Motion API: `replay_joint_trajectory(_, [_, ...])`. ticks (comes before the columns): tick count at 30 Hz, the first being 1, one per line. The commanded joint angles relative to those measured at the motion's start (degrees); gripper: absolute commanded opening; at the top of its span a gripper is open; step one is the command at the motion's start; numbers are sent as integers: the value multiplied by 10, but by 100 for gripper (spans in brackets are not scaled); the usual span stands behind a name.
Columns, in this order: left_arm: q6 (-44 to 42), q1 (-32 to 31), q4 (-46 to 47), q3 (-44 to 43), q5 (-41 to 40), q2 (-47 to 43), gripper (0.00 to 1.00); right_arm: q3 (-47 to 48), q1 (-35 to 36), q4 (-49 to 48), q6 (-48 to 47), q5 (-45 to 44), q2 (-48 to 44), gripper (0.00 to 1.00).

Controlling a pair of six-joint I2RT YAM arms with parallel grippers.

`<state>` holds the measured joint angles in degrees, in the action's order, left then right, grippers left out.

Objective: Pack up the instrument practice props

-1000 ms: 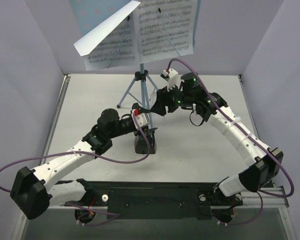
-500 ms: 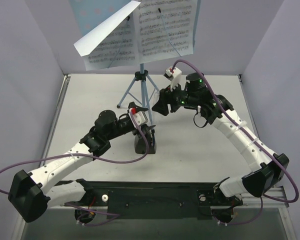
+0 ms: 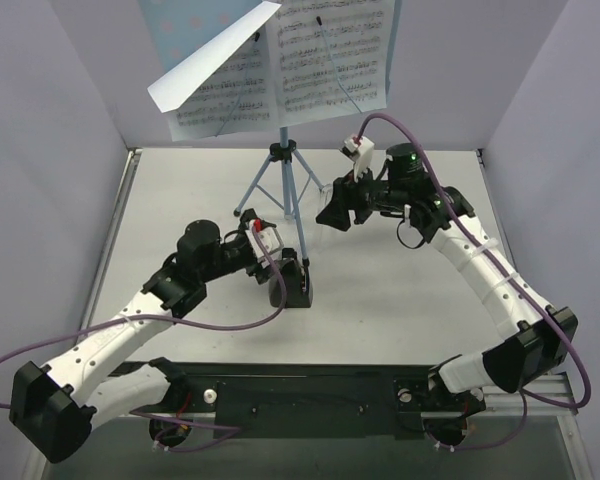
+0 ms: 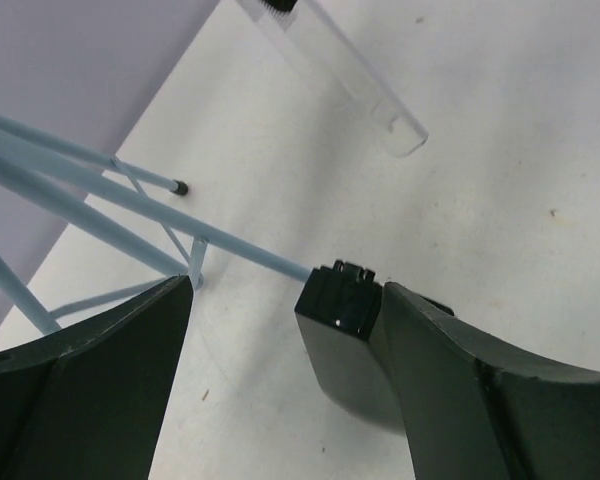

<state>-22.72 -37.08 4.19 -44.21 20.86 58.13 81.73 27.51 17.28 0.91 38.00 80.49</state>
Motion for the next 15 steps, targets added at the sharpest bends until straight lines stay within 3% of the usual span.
replay_joint_trajectory(1, [-53,21,-121,-54,54,9,88,-25,-27,-1,-95,109,15,0])
replay_joint_trajectory(8, [-81,72,-211,-128,152,96,85,-69,-30,41,-359,187,7,0])
replay_joint_trajectory(15, [-166,97,-307,-199,246,179,75,-95,-28,42,-463,207,13,0])
